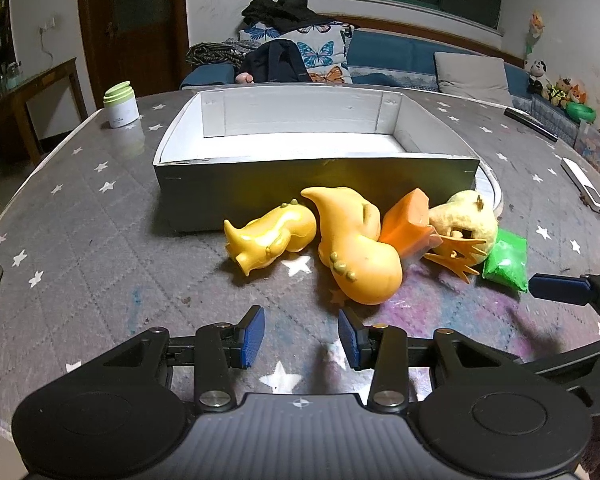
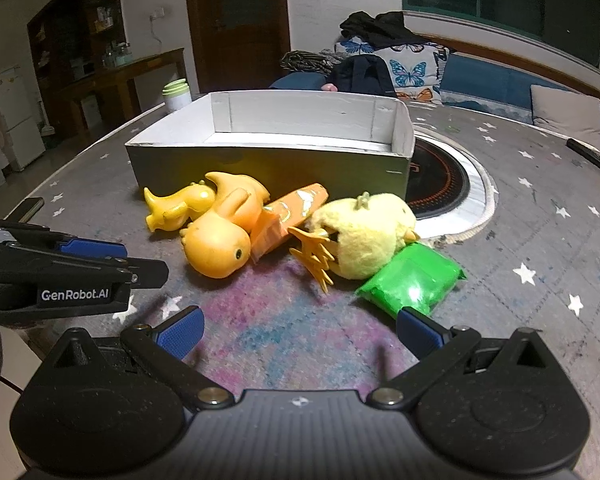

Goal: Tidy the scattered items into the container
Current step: 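Move the right tool to the yellow plush chick and close on it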

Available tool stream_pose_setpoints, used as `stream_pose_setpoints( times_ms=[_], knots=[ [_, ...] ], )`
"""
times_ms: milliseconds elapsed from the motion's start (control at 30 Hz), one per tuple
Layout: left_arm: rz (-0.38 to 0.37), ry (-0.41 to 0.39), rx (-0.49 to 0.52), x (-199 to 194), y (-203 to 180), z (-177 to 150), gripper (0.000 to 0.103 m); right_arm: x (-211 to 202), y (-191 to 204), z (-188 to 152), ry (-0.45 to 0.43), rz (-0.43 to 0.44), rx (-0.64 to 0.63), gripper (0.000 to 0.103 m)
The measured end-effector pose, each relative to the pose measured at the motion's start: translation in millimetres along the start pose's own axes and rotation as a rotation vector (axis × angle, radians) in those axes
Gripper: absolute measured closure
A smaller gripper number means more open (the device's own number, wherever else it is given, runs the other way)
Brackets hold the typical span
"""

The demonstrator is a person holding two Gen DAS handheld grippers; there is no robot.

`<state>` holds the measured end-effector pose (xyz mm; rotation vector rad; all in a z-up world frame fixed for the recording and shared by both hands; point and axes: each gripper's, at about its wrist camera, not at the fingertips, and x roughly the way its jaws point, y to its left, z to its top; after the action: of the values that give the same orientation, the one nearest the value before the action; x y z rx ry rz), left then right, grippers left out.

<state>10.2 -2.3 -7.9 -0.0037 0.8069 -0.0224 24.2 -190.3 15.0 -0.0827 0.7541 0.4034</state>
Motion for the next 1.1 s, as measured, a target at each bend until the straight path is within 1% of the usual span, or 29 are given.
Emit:
stream_pose_setpoints(
  times_ms=[400,567,700,800,900,967,1100],
  knots=[
    [-0.013,-0.020,-0.026,-6.1,18.9,13.0,0.060,-3.2,12.6,13.5,-0.052,0.065,-0.042,0.000],
    [-0.043,-0.035,-0.043,-12.1,28.0,22.1,0.060,-5.0,18.4,22.9,-0.082,0.094,-0.068,0.000],
    [-0.085,-0.036,-0.056,-12.0,31.2,31.0,0.060,-2.0,20.8,28.8,-0.092,0.116,-0.064,0.001],
    [-0.108,-0.028,-0.052,-8.0,29.5,36.9,0.060,1.9,21.5,30.7,-0.084,0.122,-0.064,0.004],
    [-0.127,-0.022,-0.030,-4.0,23.7,41.9,0.060,4.9,21.9,33.3,-0.080,0.126,-0.068,0.005],
    [-0.146,-0.020,-0.015,-1.4,19.8,45.9,0.060,6.5,23.2,35.0,-0.080,0.133,-0.078,0.010],
    [-0.182,-0.012,0.012,3.3,14.0,52.8,0.060,7.1,23.6,36.6,-0.087,0.135,-0.080,0.014]
  ],
)
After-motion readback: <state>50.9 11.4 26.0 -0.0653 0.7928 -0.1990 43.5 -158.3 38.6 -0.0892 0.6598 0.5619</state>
